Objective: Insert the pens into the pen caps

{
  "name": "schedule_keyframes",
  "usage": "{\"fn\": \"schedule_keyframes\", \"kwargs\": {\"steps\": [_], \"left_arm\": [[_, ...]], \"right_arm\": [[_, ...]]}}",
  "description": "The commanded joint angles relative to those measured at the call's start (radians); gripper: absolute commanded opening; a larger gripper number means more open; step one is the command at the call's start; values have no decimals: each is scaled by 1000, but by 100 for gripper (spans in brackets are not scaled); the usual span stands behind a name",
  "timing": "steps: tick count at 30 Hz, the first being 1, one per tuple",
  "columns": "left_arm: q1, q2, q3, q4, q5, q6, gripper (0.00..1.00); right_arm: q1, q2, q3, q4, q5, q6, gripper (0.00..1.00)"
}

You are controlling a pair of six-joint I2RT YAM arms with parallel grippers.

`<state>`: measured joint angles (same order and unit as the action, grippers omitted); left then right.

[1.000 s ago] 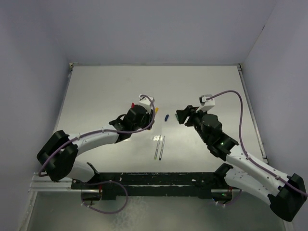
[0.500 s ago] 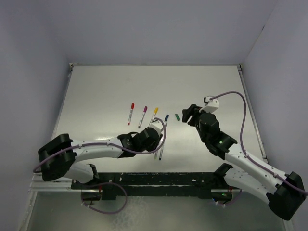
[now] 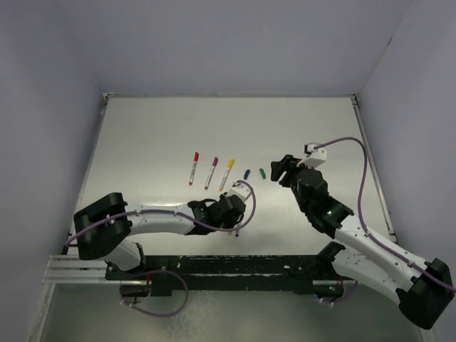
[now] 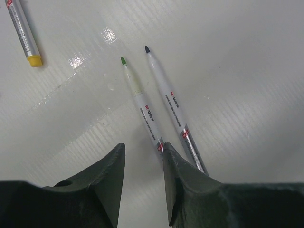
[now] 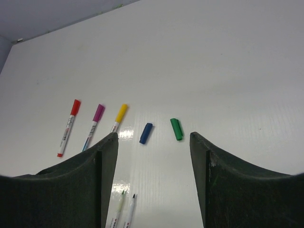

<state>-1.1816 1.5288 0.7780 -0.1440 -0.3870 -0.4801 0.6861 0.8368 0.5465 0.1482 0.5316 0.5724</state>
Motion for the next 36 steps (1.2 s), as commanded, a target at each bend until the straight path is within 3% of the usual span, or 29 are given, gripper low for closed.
{"fn": "schedule_keyframes", "kwargs": {"steps": [1,22,36], "left_arm": [[-9,10,35,26,-22,-28,41],[-10,68,17,39,-7,-56,42],[-9,43,7,-115,-31,-74,37]], "right_arm": [[-4,-10,-14,48,-3,12,63],[-5,-5,-29,79,-32,17,62],[-5,-8,-25,86,-38,25,61]]}}
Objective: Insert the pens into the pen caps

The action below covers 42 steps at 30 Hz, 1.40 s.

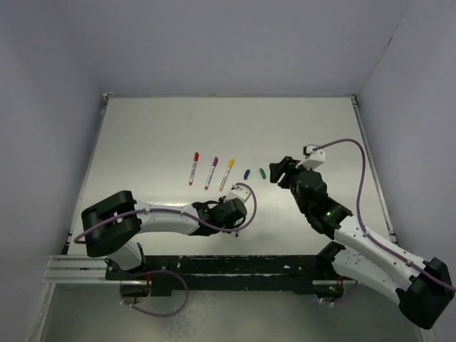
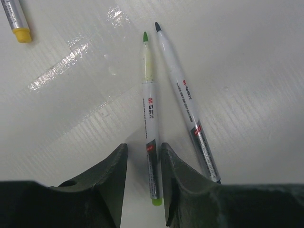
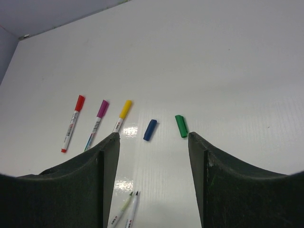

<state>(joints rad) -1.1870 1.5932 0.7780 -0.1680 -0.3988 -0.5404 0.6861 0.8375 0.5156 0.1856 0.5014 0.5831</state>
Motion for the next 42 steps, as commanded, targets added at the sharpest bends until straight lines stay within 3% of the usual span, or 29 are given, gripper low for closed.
{"fn": "schedule_keyframes", "kwargs": {"steps": [1,21,25,33,39,42], "left_arm": [[-3,-23,6,-95,-19,-13,37],[47,-2,-7,-32,87,65,36],[48,17,-8,-40,95,61,28],[49,72,-18,-25,116,49,0],[63,74,-36,-12,117,39,0],[75,32,-48,-10,107,44,0]], "right_arm": [[-4,-9,8,49,-7,14,61],[-4,-16,13,45,-5,19,61],[-4,-20,10,45,-2,21,60],[-4,-19,5,42,12,22,60],[-6,7,22,24,41,8,62],[-10,42,56,-4,57,-8,71]]}}
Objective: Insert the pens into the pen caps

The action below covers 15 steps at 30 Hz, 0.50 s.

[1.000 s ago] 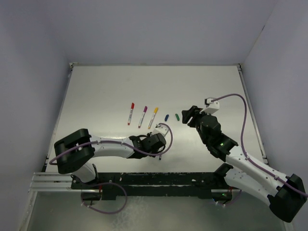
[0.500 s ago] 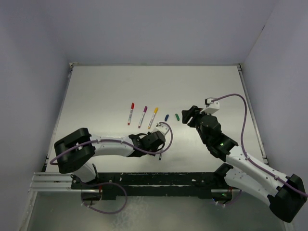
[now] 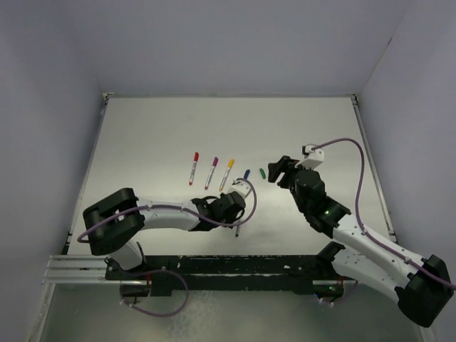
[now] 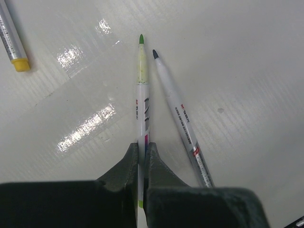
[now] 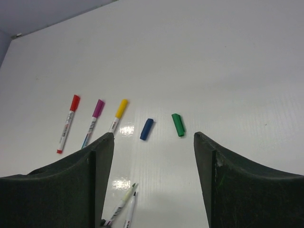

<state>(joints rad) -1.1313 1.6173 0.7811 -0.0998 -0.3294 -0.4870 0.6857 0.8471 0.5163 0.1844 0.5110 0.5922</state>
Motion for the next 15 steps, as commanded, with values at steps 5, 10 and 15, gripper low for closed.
{"fn": "schedule_keyframes", "kwargs": {"steps": [5,10,15], "left_arm": [[39,-90,-49,-94,21,15,0],[42,-186,-41,-102,12,33,0],[43,-276,-57,-93,16,32,0]], "right_arm": [[-37,112,108,-10,52,-66,79],[-83,204,166,-17,32,-133,58],[-144,314,230,-44,-89,-193,46]]}}
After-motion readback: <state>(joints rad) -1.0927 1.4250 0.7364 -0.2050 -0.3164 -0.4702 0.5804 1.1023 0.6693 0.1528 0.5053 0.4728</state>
